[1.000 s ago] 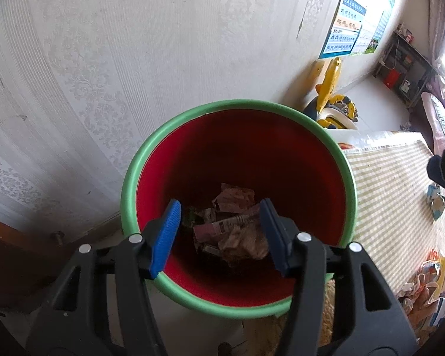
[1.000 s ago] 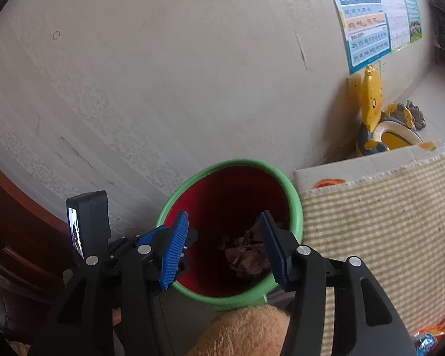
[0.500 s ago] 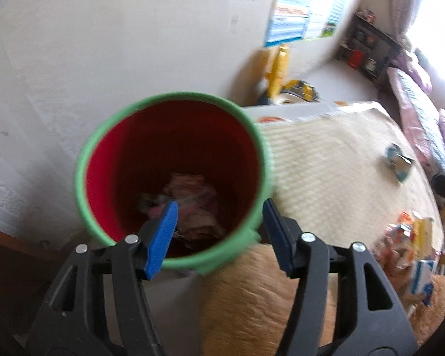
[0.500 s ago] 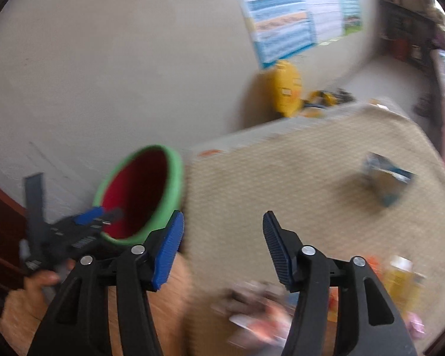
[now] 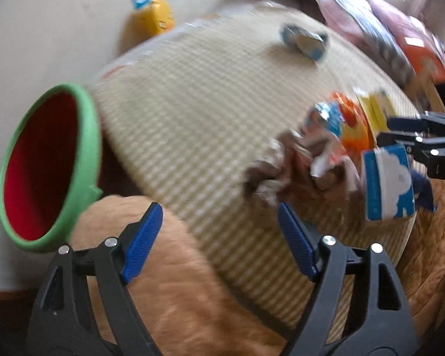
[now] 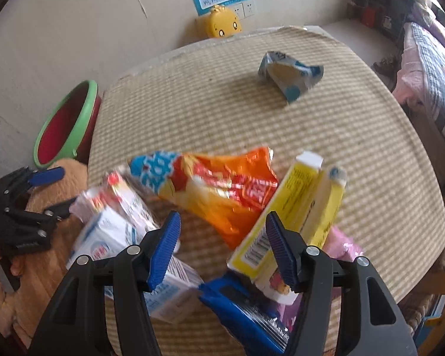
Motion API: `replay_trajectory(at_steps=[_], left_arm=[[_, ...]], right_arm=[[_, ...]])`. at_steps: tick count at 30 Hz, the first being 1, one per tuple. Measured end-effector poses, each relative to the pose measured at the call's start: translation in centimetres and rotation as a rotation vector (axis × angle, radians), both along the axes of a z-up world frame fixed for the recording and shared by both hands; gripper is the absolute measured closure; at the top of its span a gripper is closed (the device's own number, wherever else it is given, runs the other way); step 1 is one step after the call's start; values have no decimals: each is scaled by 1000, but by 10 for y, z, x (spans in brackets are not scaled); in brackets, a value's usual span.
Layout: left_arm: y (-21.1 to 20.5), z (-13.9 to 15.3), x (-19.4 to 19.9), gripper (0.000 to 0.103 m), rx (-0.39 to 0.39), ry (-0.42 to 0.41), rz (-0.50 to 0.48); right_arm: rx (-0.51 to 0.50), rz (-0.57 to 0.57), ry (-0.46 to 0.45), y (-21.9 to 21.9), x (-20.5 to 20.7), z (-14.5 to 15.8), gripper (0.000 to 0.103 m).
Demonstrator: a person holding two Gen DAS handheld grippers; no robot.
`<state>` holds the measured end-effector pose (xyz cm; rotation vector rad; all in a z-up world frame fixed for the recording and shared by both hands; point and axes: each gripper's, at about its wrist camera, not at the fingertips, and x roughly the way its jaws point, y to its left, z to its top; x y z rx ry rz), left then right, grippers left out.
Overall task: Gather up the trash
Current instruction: 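Grasp the crumpled paper wad on the table with the left tool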
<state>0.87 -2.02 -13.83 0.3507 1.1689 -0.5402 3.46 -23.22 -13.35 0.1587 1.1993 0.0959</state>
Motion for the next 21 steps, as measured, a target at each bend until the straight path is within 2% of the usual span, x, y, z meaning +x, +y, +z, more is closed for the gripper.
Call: replay_trajectory(at_steps=[3,9,13,16,18,21], left_arm=[[-21,-10,-2,25,39,10,-60],[-43,-28,11,18,81,22,-76],[-42,-29,17,20,47,43,-58],[-38,-27,18,45,-23,94,-51],[-39,-26,17,65,-57,120,-54],[-37,-19,16,69,-48,84,-34]], right_arm=[[2,24,6,0,-1,-5,38],[-6,39,5,1,6,-8,37],[-6,48,12,-1,16,-12,37],[-14,75,20,3,25,-17,36],[-18,89,25,6,29,-20,36],[-24,107,29,11,37,-24,36]])
